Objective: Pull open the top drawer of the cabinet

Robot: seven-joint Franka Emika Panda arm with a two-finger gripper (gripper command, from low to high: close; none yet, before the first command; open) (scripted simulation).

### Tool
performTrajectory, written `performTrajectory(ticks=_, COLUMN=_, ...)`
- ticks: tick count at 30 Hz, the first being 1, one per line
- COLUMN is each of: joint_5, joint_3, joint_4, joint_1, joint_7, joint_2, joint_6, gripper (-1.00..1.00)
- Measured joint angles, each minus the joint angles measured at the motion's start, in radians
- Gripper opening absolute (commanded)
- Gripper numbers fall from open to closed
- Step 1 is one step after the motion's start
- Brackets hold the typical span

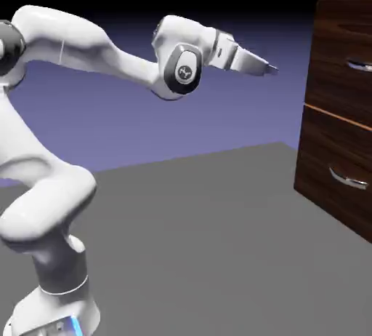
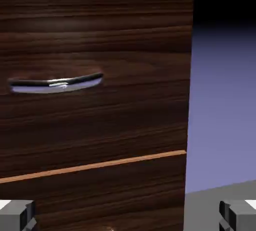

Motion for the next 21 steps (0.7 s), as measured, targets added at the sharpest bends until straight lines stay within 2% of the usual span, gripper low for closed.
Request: performTrajectory(ticks=21, joint_5=0.039, joint_3=0.747, joint_4=0.425, joint_1=-0.761, joint_7=0.474, joint_2=-0.038, joint_6=0.121, gripper=0.00)
